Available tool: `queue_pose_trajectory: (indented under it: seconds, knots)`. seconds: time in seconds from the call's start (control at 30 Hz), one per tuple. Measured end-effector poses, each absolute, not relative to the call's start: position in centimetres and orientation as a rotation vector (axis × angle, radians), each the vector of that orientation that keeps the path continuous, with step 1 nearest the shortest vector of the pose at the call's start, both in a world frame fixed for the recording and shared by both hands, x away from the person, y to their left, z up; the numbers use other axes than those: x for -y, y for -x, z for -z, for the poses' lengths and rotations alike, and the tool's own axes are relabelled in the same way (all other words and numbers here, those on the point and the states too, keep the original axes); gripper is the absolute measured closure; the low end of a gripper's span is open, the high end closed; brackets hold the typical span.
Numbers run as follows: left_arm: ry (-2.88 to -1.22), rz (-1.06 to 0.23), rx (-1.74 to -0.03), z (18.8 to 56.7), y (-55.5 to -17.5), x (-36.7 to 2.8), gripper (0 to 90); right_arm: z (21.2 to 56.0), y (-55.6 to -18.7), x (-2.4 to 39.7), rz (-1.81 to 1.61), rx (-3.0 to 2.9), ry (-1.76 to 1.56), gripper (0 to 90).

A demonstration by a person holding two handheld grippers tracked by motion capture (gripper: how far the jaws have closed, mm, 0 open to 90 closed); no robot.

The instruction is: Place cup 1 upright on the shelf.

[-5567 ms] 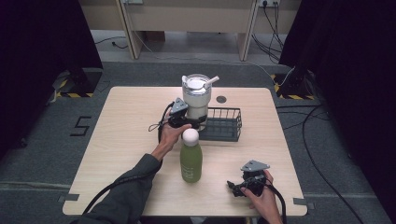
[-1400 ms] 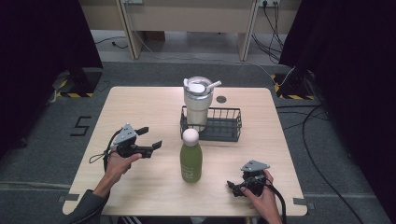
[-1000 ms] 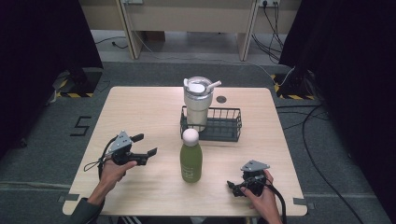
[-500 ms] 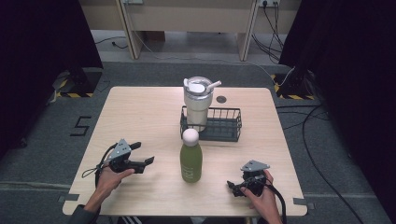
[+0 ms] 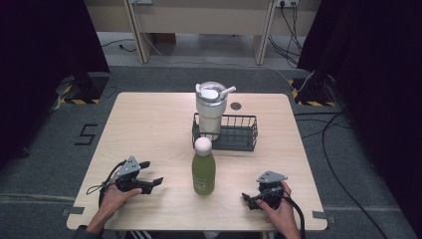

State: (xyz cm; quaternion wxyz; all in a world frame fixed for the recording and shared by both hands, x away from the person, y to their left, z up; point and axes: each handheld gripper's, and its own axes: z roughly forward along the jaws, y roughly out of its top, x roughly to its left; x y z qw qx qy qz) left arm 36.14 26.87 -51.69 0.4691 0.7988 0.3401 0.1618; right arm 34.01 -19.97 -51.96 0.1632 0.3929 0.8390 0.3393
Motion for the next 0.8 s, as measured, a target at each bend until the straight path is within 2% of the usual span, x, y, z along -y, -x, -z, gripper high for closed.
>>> queue_pose_trajectory:
  seconds: [0.43, 0.8]
  knots:
    - [-2.013, -0.375, -0.846, 52.1, -34.8, -27.0, 14.9, 52.0, -34.0, 20.0, -0.968, -2.393, -1.121, 0.4]
    - [-2.139, -0.4, -0.862, 52.4, -34.0, -26.7, 15.0, 52.0, -34.0, 20.0, -0.967, -2.392, -1.121, 0.5]
